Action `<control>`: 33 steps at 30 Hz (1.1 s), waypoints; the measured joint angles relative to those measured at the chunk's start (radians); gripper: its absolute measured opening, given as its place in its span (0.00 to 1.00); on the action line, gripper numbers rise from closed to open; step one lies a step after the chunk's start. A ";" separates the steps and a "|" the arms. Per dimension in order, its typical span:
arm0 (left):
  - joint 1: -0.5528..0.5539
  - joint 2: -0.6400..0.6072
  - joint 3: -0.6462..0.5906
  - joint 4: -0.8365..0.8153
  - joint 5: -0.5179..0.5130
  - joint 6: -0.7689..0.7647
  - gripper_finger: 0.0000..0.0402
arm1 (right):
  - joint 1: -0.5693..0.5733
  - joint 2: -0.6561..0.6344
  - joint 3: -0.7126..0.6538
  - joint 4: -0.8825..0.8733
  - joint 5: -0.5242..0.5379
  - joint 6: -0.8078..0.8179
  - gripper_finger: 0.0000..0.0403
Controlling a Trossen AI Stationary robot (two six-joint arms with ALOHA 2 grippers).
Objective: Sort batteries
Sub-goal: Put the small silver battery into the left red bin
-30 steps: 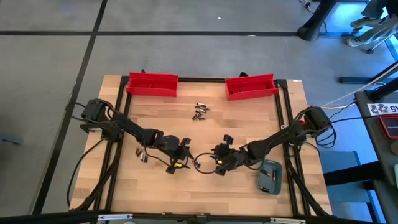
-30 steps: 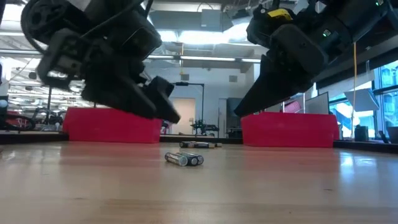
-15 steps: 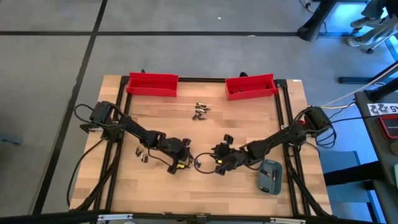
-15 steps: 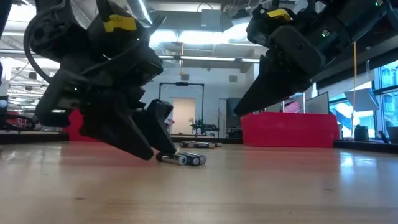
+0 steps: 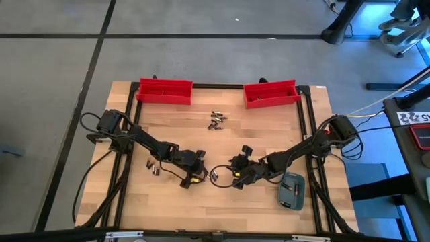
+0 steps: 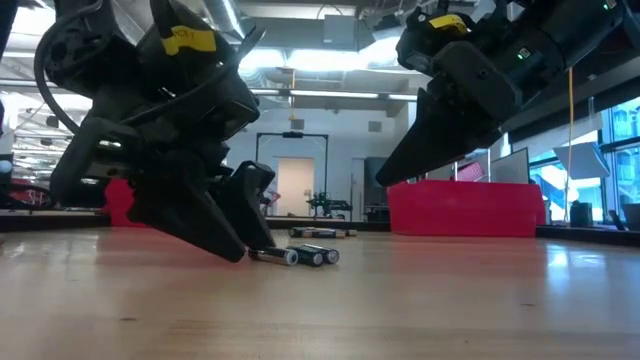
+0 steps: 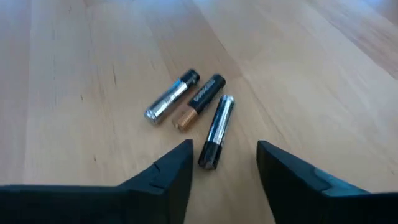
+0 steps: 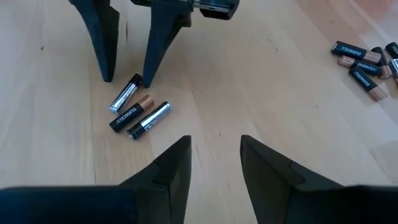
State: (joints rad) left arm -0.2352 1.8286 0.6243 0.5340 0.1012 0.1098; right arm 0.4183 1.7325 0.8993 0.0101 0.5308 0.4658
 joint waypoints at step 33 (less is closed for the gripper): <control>-0.041 -0.389 -0.001 -0.442 -0.206 -0.245 0.05 | -0.011 -0.001 0.001 -0.021 0.051 -0.081 0.34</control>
State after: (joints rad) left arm -0.2767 1.4396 0.6236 0.0919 -0.1051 -0.1353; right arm 0.4068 1.7317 0.9005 -0.0107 0.5820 0.3849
